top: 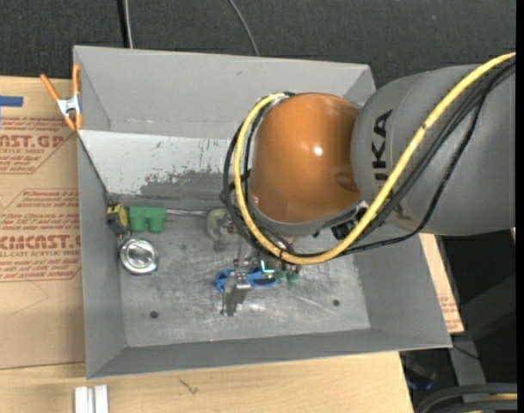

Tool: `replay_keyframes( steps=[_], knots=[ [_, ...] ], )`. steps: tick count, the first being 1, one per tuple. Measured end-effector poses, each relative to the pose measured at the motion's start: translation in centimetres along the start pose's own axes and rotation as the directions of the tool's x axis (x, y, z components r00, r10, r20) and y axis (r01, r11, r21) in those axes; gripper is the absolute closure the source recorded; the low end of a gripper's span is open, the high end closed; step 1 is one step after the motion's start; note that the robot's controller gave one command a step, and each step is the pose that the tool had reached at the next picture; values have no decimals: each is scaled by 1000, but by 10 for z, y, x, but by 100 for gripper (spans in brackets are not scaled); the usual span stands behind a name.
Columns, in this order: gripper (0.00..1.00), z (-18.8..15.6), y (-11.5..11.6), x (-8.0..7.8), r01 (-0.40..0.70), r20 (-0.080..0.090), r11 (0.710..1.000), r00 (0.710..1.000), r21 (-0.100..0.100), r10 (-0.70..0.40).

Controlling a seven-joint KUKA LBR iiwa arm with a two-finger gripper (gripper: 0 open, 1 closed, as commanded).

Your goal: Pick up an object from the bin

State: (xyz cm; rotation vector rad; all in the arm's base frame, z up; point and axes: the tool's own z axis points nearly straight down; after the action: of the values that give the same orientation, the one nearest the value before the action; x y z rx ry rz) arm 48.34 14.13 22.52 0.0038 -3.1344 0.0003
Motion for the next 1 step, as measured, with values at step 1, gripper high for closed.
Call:
replay_keyframes(
  steps=[1],
  knots=[
    [0,147,-70,-34,144,12,990,990,0,-144]
  ],
)
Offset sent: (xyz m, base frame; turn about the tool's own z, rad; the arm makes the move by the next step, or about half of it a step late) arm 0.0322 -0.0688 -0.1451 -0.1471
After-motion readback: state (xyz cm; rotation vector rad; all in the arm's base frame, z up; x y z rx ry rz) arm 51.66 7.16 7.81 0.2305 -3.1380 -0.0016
